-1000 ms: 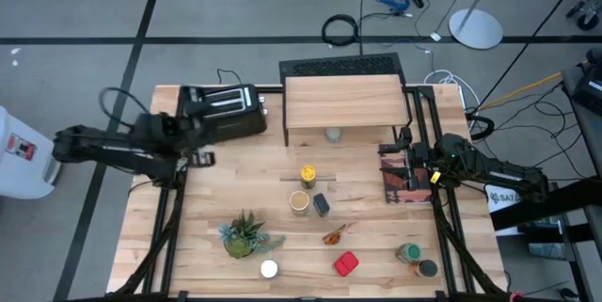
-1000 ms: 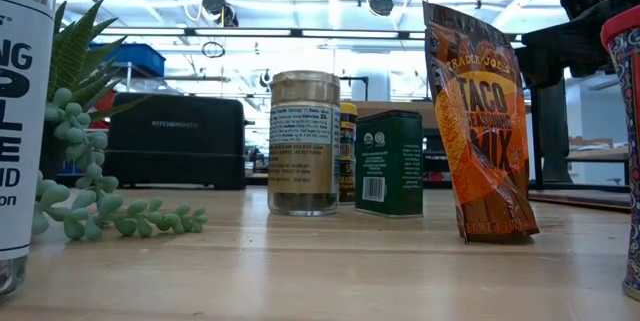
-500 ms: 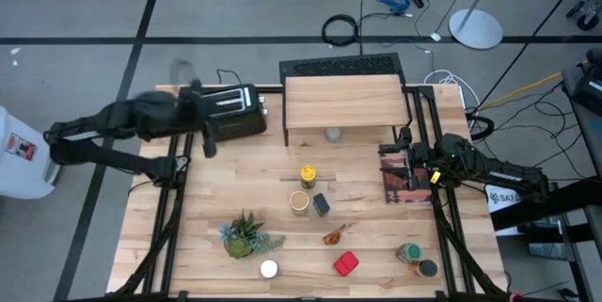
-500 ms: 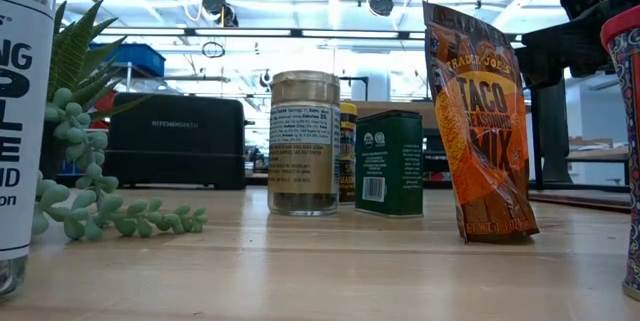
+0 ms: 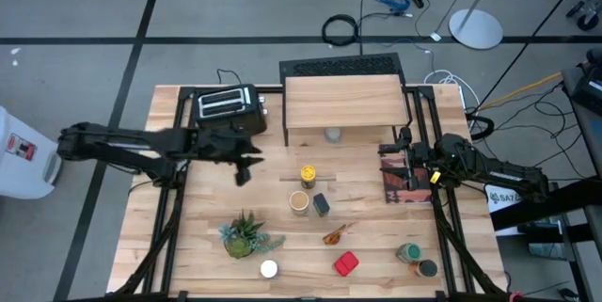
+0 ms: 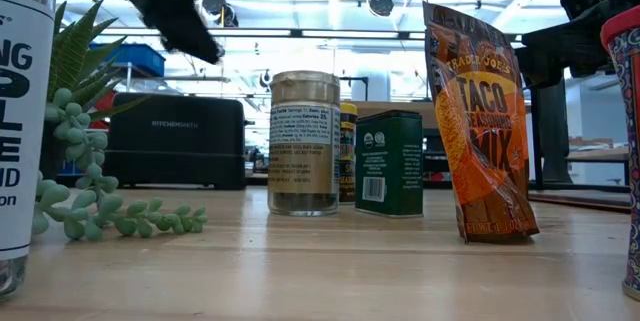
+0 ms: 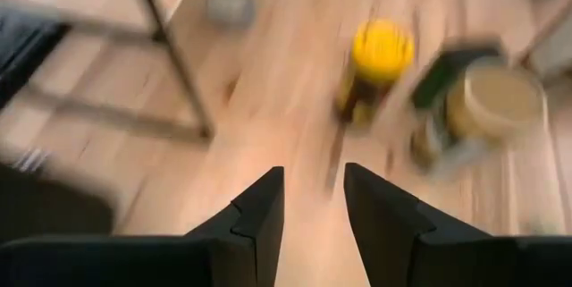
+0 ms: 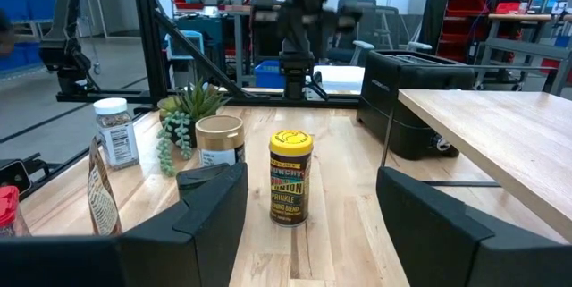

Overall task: Shelf spices
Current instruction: Put the brown seasoning bag on the shelf

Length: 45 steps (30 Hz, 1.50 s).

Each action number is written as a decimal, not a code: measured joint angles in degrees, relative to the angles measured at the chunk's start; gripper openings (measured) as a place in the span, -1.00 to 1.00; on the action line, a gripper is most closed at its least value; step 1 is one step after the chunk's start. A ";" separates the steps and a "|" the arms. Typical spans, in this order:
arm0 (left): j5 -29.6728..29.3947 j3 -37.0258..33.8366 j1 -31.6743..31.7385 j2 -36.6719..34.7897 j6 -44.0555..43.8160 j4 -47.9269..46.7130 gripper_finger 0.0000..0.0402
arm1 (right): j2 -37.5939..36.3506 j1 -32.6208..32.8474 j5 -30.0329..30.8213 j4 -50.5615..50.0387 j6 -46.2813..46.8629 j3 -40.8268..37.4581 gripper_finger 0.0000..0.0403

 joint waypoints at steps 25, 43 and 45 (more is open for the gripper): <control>23.12 4.72 4.56 23.95 8.48 88.97 -0.36 | 0.00 0.02 0.00 -0.02 0.00 0.02 0.17; 26.00 13.59 4.43 20.22 12.00 67.46 -0.36 | 0.00 0.02 0.00 0.00 0.00 0.02 0.17; 25.74 14.84 4.43 18.72 13.45 62.11 -0.36 | 0.00 0.02 0.00 0.09 0.00 0.02 0.17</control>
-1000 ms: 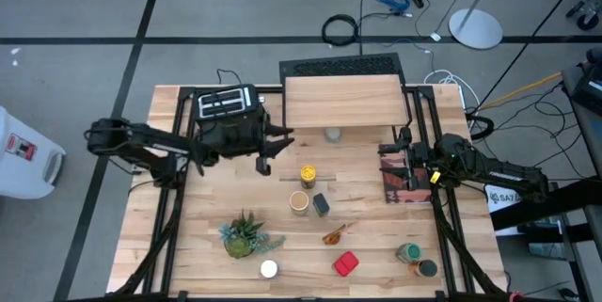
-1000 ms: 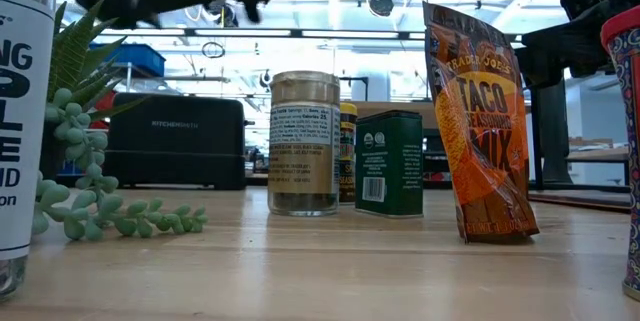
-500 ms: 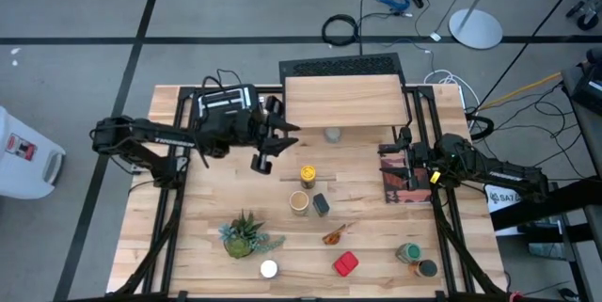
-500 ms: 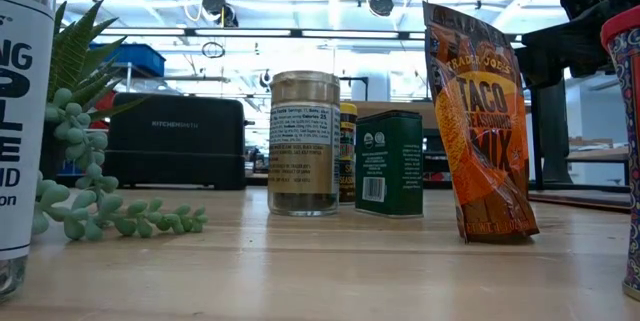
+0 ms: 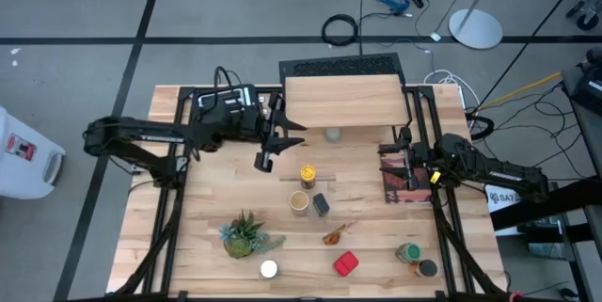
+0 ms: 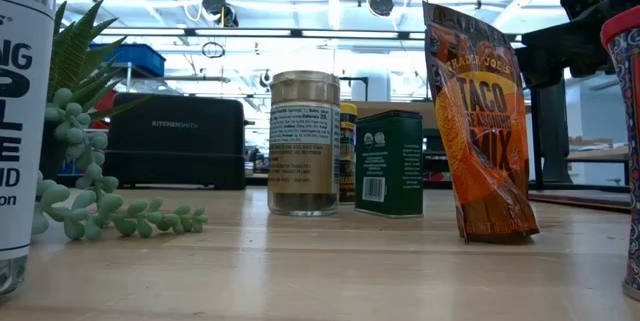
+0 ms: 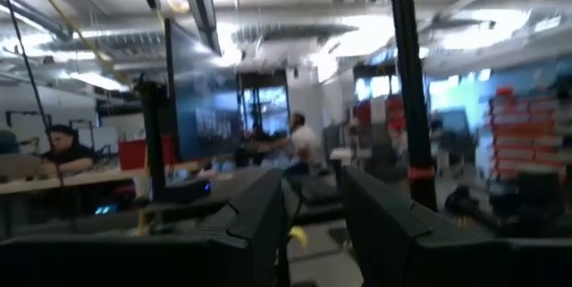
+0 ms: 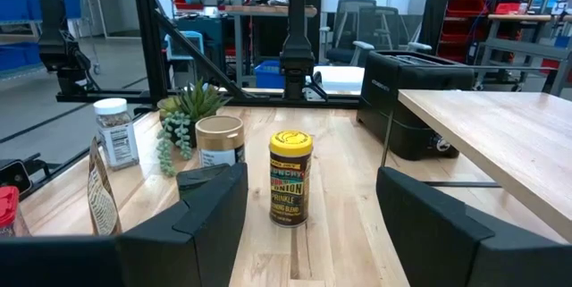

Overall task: Shelf spices
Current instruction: Put the brown seasoning bag on the shelf

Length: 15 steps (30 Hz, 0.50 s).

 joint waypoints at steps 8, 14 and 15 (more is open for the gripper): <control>-8.69 5.30 0.02 -6.23 9.48 -22.51 -0.36 | 0.00 -0.01 -0.02 2.20 0.00 -0.02 0.17; -12.21 6.61 0.04 -10.53 13.07 -34.00 -0.36 | 0.00 0.00 -0.52 2.94 1.13 -0.02 0.17; -12.52 6.61 0.04 -11.32 13.07 -36.26 -0.36 | 0.00 0.00 -1.52 2.97 2.47 -0.01 0.17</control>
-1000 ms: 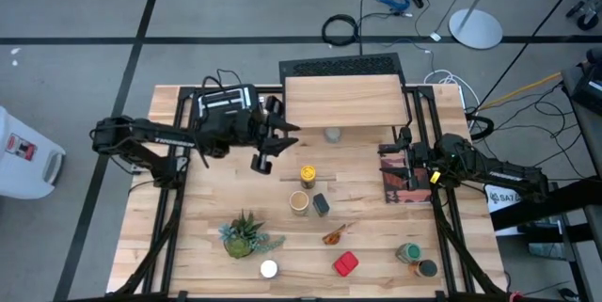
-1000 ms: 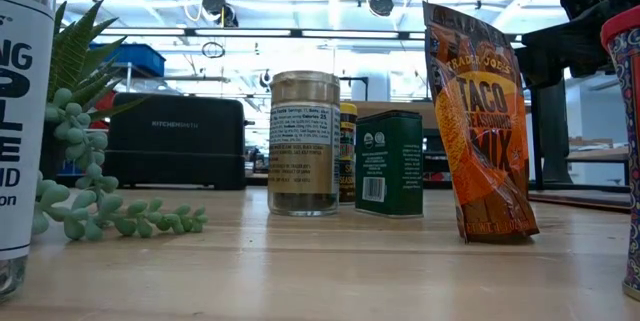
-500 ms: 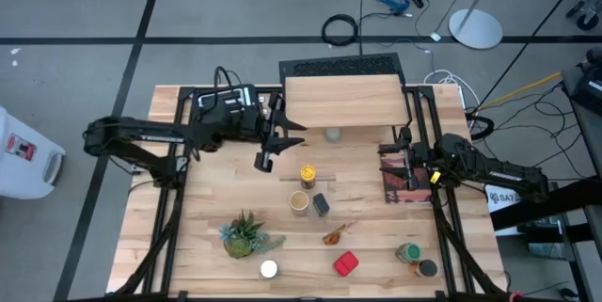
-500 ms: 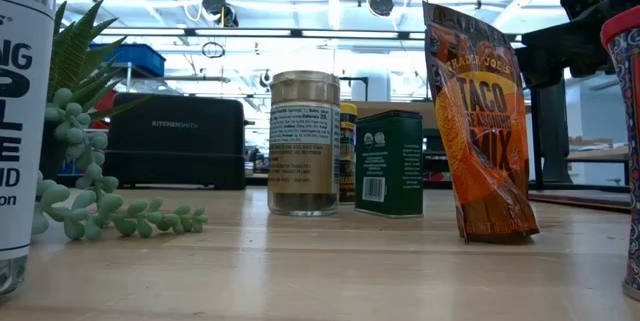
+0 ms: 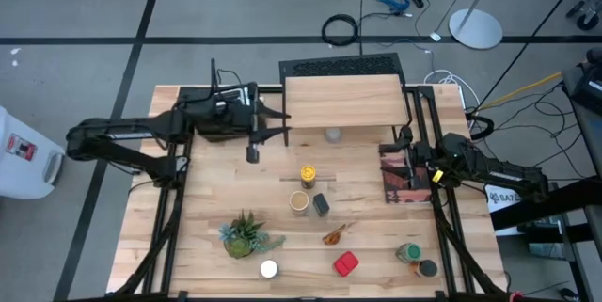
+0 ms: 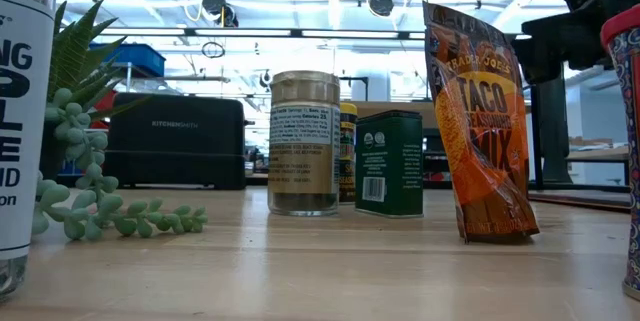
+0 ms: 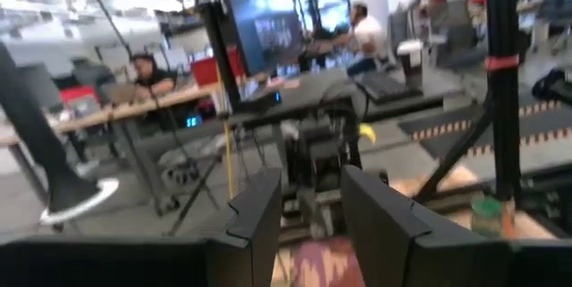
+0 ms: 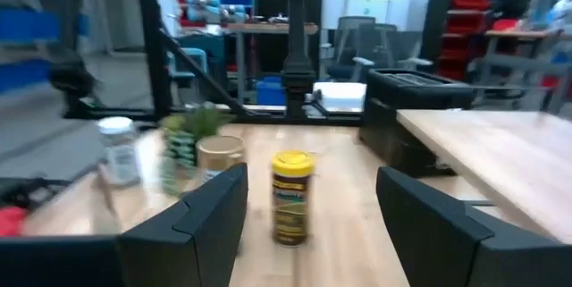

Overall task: Shelf spices
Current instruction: Put the brown seasoning bag on the shelf

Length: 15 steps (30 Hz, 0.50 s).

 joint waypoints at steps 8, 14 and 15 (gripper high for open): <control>-2.88 0.00 0.02 -2.70 -0.19 -10.56 -0.36 | 0.00 0.00 -2.83 0.05 2.03 0.00 0.17; -2.99 0.00 -0.04 -2.39 -2.26 -10.56 -0.36 | 0.00 0.00 -2.96 2.30 4.45 0.01 0.17; -2.99 0.00 -0.04 -2.36 -2.90 -10.59 -0.36 | 0.00 0.00 -2.96 2.48 4.65 0.01 0.17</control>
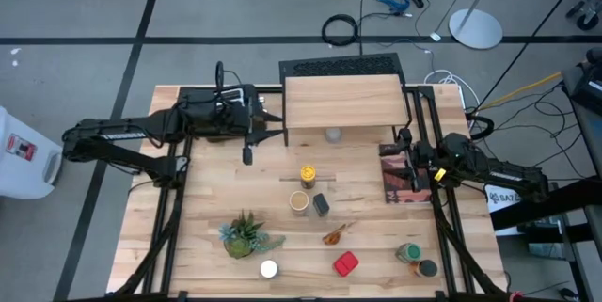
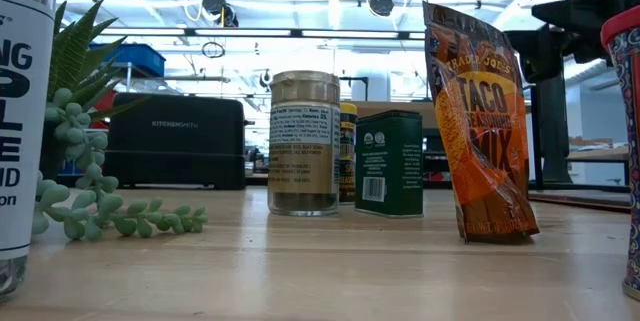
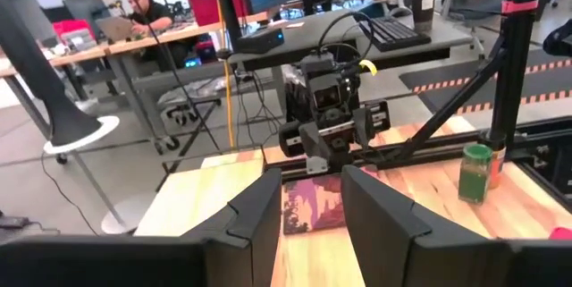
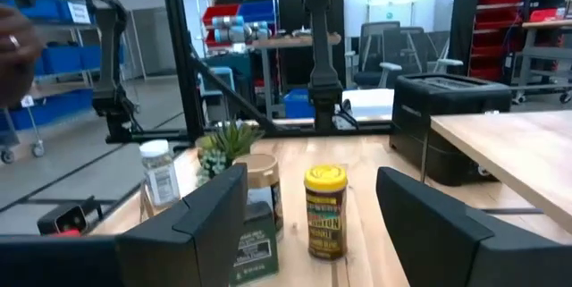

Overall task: Shelf spices
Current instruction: Put the brown seasoning bag on the shelf

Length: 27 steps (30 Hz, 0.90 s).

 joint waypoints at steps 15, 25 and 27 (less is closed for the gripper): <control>-2.84 -0.02 0.00 0.03 -1.96 -7.52 -0.36 | 0.35 0.00 0.21 11.34 6.28 -0.02 0.17; -2.83 -0.02 0.00 0.03 -1.74 -9.49 -0.36 | 0.52 0.00 0.02 14.59 6.36 3.15 0.17; -2.84 -0.02 0.00 0.02 -1.74 -9.49 -0.36 | 0.82 0.00 0.13 14.59 6.34 4.94 0.17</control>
